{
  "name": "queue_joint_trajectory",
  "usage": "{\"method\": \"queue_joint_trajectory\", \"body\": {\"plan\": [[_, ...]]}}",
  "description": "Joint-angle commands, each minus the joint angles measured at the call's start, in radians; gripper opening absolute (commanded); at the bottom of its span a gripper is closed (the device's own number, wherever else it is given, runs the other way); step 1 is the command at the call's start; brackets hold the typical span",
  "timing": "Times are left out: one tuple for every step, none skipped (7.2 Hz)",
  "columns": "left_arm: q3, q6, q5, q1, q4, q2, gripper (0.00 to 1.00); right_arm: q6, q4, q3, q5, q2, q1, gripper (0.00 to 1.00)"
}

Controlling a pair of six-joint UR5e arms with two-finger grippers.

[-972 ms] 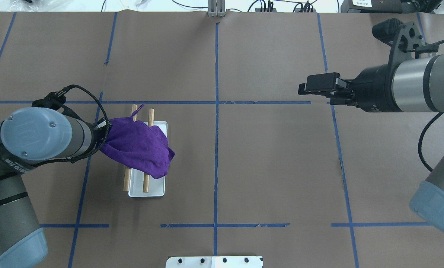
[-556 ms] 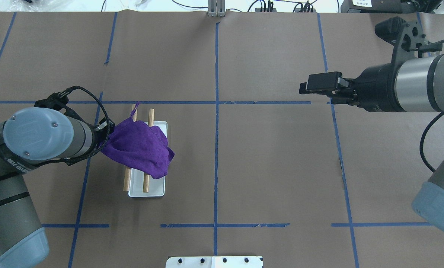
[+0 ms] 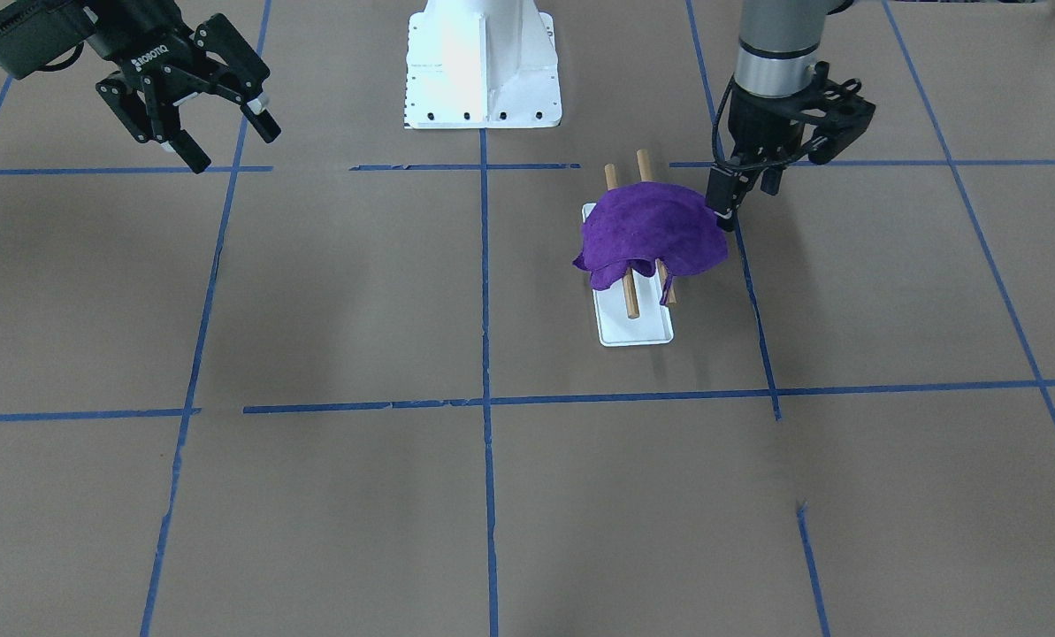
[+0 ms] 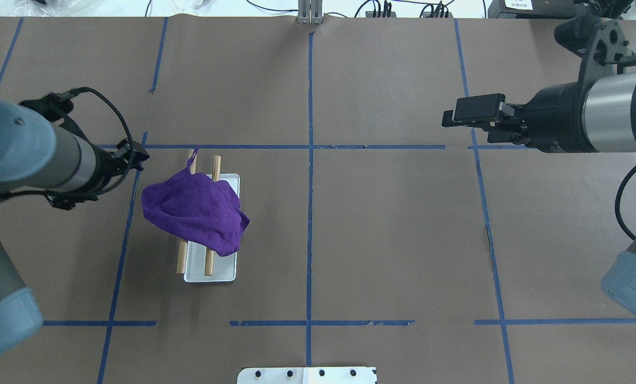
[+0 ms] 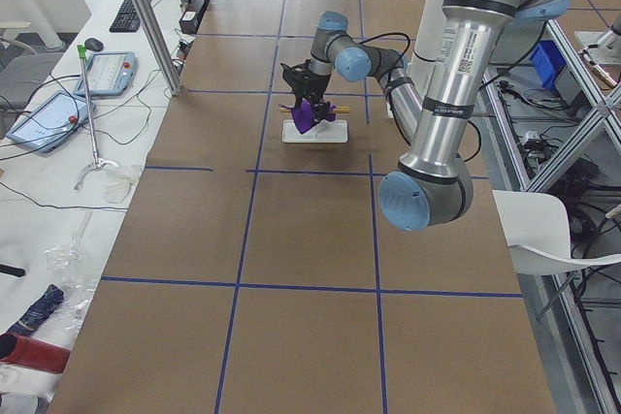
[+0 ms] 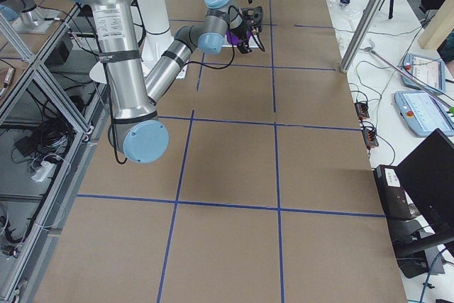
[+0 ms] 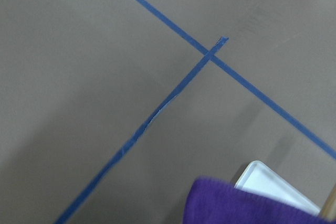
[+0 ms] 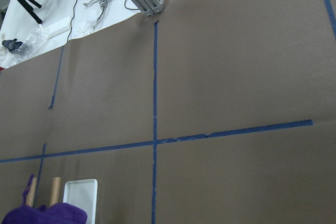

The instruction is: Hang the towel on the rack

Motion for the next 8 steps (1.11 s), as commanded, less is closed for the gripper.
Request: {"method": "queue_joint_trajectory", "body": {"plan": [[-0.024, 0.385, -0.177, -0.255, 0.031, -0.004, 0.95, -0.186, -0.134, -0.004, 0.076, -0.013, 0.101, 1.0], [-0.024, 0.559, -0.212, -0.32, 0.031, 0.003, 0.99, -0.267, -0.187, -0.014, 0.1, -0.016, 0.137, 1.0], [-0.009, 0.79, -0.22, -0.398, 0.031, 0.015, 0.99, -0.389, -0.243, -0.03, 0.102, -0.036, 0.174, 1.0], [0.029, 1.026, -0.29, -0.49, 0.021, 0.06, 1.0, -0.536, -0.315, -0.054, 0.105, -0.041, 0.226, 1.0], [0.138, 1.352, -0.35, -0.627, 0.019, 0.066, 1.0, -0.703, -0.39, -0.091, 0.143, -0.041, 0.3, 1.0], [0.222, 1.553, -0.369, -0.714, 0.018, 0.066, 1.0, -0.857, -0.42, -0.158, 0.22, -0.042, 0.392, 1.0], [0.296, 1.684, -0.369, -0.78, -0.001, 0.066, 1.0, -0.995, -0.437, -0.238, 0.284, -0.044, 0.49, 1.0], [0.37, 1.797, -0.369, -0.828, -0.057, 0.094, 1.0, -1.127, -0.437, -0.301, 0.297, -0.059, 0.546, 1.0]]}}
